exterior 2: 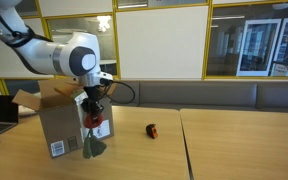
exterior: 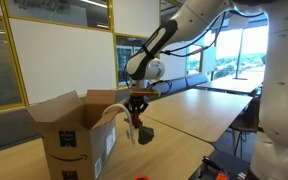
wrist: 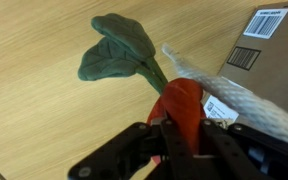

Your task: Put all the objects on the table into the box.

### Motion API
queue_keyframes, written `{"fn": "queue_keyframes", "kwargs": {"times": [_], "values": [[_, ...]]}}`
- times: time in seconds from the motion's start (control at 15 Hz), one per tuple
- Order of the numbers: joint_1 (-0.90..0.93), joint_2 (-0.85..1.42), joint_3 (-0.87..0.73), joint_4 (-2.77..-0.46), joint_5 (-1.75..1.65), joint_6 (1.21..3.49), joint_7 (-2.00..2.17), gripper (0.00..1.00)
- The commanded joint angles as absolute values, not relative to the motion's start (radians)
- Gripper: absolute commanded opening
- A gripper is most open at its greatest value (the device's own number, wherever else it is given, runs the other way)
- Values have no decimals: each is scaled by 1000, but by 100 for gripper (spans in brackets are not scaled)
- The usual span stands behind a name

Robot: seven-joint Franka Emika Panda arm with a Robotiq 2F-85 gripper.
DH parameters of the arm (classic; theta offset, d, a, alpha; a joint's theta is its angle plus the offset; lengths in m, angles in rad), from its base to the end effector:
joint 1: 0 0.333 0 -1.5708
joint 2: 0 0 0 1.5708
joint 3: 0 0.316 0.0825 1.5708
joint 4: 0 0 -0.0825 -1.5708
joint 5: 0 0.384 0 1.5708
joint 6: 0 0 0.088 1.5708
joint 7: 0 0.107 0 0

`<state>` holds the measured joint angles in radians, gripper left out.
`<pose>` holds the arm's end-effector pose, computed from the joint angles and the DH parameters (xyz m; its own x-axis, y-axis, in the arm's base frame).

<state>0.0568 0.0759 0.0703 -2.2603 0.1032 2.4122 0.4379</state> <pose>0.5318 0.0684 0.3354 0.9255 -0.3774 0.0322 -0.3725 -0.9223 -0.1030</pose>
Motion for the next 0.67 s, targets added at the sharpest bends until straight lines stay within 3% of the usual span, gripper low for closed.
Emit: {"fn": "queue_keyframes", "kwargs": {"times": [0.0,0.6], "values": [[111,-1,82,-2239,-74,2331,624,12],[174,-12,175,-2052,-339,2141,904,12]]}}
